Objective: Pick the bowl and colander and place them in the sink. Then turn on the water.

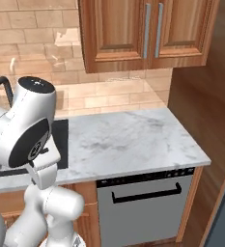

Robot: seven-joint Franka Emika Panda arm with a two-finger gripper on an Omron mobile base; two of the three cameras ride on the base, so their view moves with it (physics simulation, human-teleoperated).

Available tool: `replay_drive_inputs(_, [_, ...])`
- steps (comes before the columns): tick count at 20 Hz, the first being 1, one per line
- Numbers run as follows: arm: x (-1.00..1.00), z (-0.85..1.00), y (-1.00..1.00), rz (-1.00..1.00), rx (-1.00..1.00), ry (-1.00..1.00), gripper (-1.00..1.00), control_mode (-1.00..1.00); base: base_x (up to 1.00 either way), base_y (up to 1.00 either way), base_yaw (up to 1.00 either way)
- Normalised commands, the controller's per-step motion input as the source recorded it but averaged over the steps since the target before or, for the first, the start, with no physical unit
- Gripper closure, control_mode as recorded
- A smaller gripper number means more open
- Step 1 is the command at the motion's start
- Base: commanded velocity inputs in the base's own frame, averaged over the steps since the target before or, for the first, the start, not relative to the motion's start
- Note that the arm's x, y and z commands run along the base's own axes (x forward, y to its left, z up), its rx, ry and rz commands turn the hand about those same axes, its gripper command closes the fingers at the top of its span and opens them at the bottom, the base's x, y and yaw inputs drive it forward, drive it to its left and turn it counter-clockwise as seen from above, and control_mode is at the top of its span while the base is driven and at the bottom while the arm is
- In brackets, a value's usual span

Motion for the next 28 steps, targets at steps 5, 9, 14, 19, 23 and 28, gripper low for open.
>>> replay_drive_inputs(5, [0.0,0.0,0.0,0.0,0.0,0.0,-1.0,1.0,-0.24,-0.51,-0.25])
replay_drive_inputs(9, [0.0,0.0,0.0,0.0,0.0,0.0,-1.0,1.0,-0.27,-0.54,-0.25])
replay_drive_inputs(14, [0.0,0.0,0.0,0.0,0.0,0.0,-1.0,1.0,-0.33,-0.62,-0.24])
replay_drive_inputs(19, [0.0,0.0,0.0,0.0,0.0,0.0,-1.0,1.0,-0.36,-0.63,-0.24])
replay_drive_inputs(23, [0.0,0.0,0.0,0.0,0.0,0.0,-1.0,1.0,-0.33,-0.67,-0.24])
replay_drive_inputs(28, [0.0,0.0,0.0,0.0,0.0,0.0,-1.0,1.0,-0.3,-0.62,-0.19])
